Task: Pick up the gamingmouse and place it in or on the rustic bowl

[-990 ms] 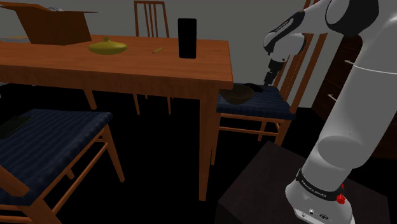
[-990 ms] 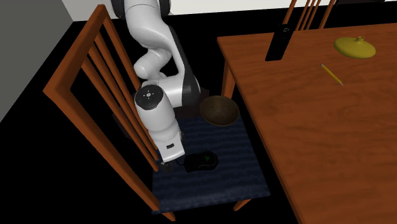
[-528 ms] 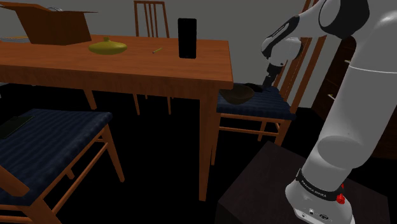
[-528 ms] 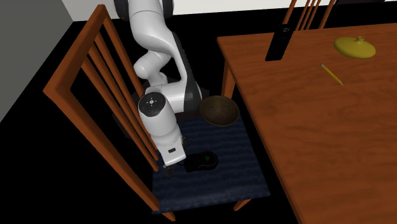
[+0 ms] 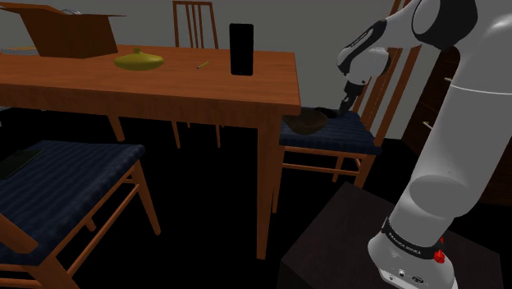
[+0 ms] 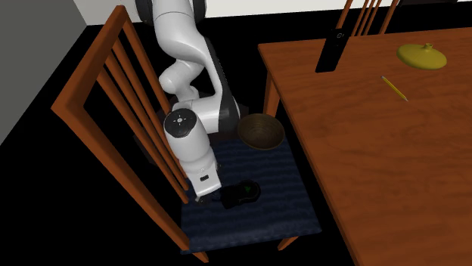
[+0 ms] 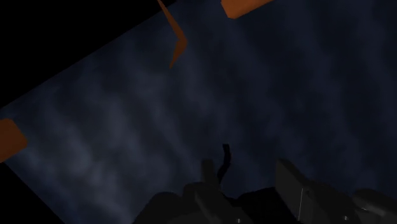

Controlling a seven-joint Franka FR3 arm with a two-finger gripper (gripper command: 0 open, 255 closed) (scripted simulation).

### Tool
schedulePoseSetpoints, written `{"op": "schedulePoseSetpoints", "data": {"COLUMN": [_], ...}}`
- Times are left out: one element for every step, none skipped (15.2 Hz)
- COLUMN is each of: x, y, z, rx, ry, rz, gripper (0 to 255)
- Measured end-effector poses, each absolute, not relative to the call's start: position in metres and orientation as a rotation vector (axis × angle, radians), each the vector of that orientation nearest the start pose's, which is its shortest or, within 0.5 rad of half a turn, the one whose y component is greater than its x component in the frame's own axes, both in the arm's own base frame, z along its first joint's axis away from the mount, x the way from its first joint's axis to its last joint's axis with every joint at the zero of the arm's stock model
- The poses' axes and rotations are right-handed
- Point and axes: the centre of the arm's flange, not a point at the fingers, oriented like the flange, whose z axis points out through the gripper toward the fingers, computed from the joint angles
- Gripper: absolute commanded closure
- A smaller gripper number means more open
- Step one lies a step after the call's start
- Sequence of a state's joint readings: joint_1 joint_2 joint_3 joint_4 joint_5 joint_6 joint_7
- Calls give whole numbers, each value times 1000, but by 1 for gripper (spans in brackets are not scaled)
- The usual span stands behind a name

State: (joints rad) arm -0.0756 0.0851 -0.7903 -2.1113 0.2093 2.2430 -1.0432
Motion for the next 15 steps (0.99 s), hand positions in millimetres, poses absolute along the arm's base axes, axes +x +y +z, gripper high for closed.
{"op": "schedulePoseSetpoints", "data": {"x": [371,371,371,371,371,371,371,371,371,370,370,371,370,371,370], "y": [-420,-421,-420,-420,-420,-420,-420,-420,-420,-420,-419,-419,-420,-421,-422], "z": [393,393,392,391,391,391,391,393,397,402,406,411,417,423,428], "rx": [-3133,-3134,-3134,-3134,-3133,-3133,-3133,-3133,-3133,-3133,-3133,-3133,-3133,-3133,-3133], "ry": [-88,-87,-87,-87,-87,-87,-87,-87,-87,-87,-87,-88,-88,-87,-88], "rz": [-202,-201,-199,-198,-198,-198,-198,-197,-198,-198,-198,-198,-198,-198,-198], "gripper": [255,255,255,255,255,255,255,255,255,255,255,255,255,255,255]}}
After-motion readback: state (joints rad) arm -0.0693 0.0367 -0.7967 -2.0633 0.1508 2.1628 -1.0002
